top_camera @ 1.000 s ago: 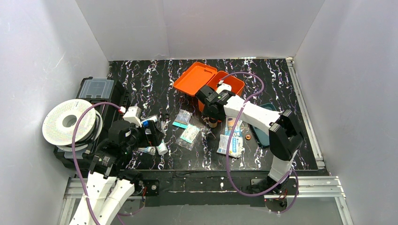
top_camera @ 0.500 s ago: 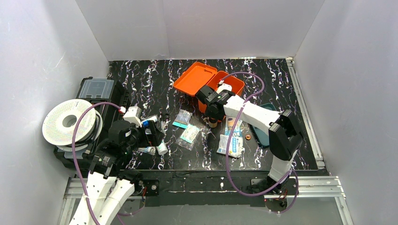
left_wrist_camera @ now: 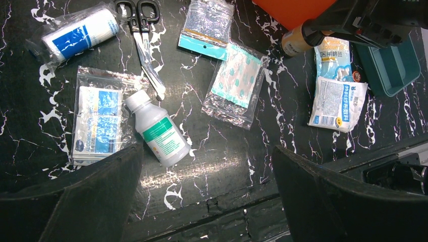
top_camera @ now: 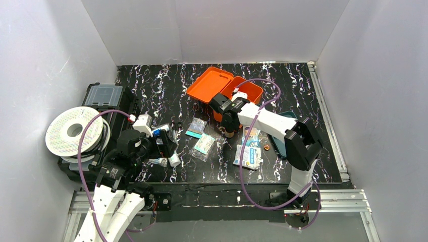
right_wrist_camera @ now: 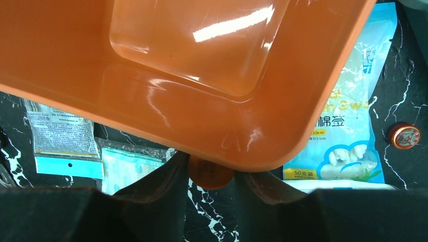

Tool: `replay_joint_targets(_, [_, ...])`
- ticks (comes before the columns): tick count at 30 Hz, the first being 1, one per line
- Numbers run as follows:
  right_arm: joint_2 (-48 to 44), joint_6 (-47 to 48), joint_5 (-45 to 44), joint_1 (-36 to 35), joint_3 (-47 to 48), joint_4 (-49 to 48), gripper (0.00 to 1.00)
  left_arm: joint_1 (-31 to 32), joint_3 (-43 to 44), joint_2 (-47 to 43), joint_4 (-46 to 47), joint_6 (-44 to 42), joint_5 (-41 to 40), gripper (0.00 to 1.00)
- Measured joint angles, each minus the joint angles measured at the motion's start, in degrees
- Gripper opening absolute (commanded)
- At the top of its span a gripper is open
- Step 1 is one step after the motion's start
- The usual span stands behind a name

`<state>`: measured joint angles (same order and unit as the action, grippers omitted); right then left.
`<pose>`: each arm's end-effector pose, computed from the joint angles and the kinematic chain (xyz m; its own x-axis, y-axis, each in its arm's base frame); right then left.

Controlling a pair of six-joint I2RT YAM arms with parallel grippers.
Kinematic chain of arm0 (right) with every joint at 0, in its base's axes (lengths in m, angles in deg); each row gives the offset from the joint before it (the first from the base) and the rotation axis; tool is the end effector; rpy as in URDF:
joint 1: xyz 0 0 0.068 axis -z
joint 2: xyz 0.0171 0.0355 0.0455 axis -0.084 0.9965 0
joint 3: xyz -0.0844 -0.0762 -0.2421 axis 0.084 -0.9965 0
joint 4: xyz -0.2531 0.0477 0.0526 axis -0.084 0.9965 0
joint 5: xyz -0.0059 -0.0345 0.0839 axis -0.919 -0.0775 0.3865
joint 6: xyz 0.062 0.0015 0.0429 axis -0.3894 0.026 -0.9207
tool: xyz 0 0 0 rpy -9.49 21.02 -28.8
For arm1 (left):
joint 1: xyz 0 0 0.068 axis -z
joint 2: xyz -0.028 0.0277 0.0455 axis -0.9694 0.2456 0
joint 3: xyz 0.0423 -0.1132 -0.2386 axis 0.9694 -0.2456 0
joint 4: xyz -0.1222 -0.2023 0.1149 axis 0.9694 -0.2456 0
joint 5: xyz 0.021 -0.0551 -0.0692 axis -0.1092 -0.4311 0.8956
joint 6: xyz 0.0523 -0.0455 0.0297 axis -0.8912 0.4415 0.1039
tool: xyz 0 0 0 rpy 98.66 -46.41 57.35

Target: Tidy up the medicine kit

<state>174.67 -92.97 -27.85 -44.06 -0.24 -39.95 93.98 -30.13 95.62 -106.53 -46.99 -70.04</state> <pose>0.2802 0.2708 0.2138 -0.7414 0.2968 -0.6018 0.2927 0.9501 0.1079 0.1318 -0.0509 0.2923 -0.5368 -0.2161 -0.8156 0.2211 0.8968 -0.3832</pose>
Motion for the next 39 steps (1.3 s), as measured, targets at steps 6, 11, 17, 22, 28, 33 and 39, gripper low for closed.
replay_joint_targets(6, [-2.01,0.95,0.78,-0.63,-0.96,-0.19,0.01,0.01,0.00,0.05,0.00,0.00,-0.02,0.99])
replay_joint_targets(11, [-9.15,2.34,2.52,-2.89,-4.24,-0.70,0.01,0.08,0.00,0.53,0.03,-0.12,0.42,0.99])
replay_joint_targets(17, [-20.28,5.46,7.27,-4.39,-10.25,-2.26,0.01,0.22,0.06,1.81,0.44,-1.01,4.30,0.99])
replay_joint_targets(22, [-29.27,9.82,14.59,-4.28,-14.72,-3.88,0.01,0.31,2.84,4.19,-0.04,-1.45,11.94,0.99])
replay_joint_targets(28, [-36.59,15.49,29.00,-4.22,-18.10,-6.35,0.01,0.31,5.21,5.68,-0.01,-1.44,24.22,0.99])
replay_joint_targets(33, [-40.76,18.34,44.93,-4.22,-21.31,-11.31,0.01,0.31,6.40,5.19,0.00,-0.48,33.23,0.99])
replay_joint_targets(39, [-41.09,18.71,61.57,-4.59,-22.64,-18.74,0.01,0.31,6.60,4.29,-0.02,0.83,43.64,1.00])
